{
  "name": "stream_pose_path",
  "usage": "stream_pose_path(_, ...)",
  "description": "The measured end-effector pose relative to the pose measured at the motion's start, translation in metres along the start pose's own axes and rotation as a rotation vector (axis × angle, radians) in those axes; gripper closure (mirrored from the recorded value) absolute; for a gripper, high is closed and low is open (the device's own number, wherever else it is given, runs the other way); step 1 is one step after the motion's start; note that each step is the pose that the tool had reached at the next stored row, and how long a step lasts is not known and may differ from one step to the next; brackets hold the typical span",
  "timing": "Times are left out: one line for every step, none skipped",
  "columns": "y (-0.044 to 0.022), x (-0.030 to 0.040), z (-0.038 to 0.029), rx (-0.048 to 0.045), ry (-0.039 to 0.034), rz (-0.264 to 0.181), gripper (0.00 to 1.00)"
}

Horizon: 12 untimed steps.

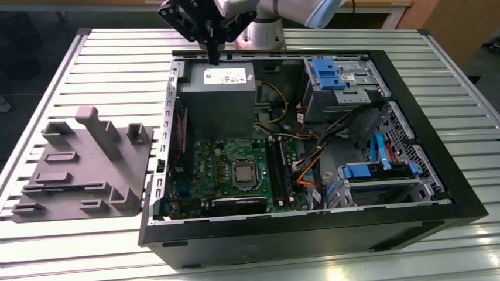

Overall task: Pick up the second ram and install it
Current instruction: 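Reach for the second ram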

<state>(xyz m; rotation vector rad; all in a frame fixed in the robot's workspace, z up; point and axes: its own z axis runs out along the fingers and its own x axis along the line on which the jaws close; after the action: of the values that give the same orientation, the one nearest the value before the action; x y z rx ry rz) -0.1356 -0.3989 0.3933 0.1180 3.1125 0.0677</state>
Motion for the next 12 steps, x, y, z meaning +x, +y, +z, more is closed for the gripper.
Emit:
stream_pose_path(0.0000,0.0005,0.0000,0.0000,0.0000,0.000,0.89)
stream_pose_path(-0.0001,0.0009,0.0000,0.0000,0.0000,0.000,0.89)
stream_pose_path(-0.0001,0.0013,0.0000,0.0000,0.0000,0.000,0.89)
stream_pose_path(-0.0001,0.0017,0.0000,0.0000,0.0000,0.000,0.89)
stream_pose_path(-0.0002,0.0022,-0.0001,0.0000,0.0000,0.000,0.89)
stream_pose_path(-0.0002,0.0026,-0.0001,0.0000,0.0000,0.000,0.89)
stream_pose_path(-0.0002,0.0031,-0.0001,0.0000,0.0000,0.000,0.89)
stream_pose_path(-0.0003,0.0035,-0.0001,0.0000,0.0000,0.000,0.89)
stream_pose_path(-0.0003,0.0039,-0.0001,0.0000,0.0000,0.000,0.89)
stream_pose_path(-0.0003,0.0044,-0.0001,0.0000,0.0000,0.000,0.89)
stream_pose_path(-0.0003,0.0048,-0.0001,0.0001,0.0000,0.000,0.89)
stream_pose_path(-0.0004,0.0051,-0.0001,0.0000,0.0000,0.000,0.89)
